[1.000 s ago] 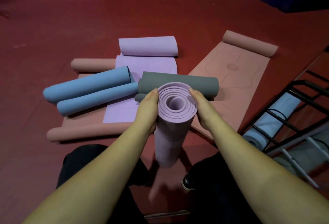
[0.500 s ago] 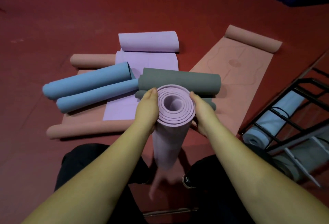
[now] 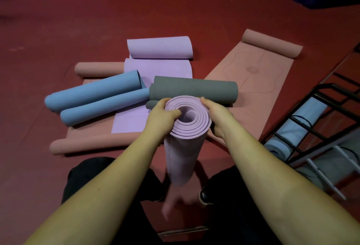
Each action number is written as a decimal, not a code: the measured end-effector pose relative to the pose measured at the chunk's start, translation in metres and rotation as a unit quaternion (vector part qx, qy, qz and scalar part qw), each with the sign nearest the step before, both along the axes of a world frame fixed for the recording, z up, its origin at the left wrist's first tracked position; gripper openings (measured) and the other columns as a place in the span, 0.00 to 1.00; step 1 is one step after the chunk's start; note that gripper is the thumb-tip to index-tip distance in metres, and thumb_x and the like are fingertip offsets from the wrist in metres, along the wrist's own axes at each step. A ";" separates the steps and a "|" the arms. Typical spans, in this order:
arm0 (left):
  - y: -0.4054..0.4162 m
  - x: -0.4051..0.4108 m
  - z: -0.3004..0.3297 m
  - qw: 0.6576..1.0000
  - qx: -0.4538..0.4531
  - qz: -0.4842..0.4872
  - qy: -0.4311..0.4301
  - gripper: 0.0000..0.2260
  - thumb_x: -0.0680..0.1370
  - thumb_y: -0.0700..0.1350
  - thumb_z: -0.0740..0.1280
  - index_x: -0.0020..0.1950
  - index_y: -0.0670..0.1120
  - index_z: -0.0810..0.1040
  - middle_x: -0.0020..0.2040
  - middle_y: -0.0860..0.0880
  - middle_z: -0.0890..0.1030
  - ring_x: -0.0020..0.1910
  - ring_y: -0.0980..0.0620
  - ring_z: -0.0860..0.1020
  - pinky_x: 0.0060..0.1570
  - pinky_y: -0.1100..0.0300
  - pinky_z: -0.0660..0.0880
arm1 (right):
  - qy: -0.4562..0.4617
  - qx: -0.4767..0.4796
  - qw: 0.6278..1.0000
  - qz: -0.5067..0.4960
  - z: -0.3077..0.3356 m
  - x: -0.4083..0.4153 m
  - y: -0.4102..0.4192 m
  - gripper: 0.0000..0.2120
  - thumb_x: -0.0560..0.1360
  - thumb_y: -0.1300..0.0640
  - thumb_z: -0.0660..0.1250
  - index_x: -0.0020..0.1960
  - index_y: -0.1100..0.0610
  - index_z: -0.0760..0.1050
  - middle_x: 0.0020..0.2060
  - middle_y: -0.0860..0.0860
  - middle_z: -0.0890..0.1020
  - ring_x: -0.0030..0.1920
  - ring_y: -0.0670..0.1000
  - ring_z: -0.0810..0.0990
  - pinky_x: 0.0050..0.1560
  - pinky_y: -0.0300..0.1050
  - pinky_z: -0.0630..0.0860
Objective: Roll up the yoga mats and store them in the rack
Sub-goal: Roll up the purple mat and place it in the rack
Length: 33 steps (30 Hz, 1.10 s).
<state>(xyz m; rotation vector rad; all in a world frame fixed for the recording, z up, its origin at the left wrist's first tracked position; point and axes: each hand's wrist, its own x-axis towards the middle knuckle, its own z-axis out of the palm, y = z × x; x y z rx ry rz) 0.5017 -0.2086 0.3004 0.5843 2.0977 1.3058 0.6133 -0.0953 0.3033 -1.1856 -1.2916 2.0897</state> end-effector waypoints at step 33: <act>0.207 0.103 -0.004 0.964 -0.122 -0.216 0.095 0.19 0.68 0.40 0.65 0.59 0.44 0.76 0.47 0.38 0.83 0.47 0.37 0.83 0.44 0.48 0.79 | -0.042 -0.007 0.997 -0.065 -0.077 0.124 0.139 0.05 0.76 0.63 0.65 0.46 0.56 0.79 0.36 0.54 0.84 0.39 0.54 0.81 0.43 0.45 0.74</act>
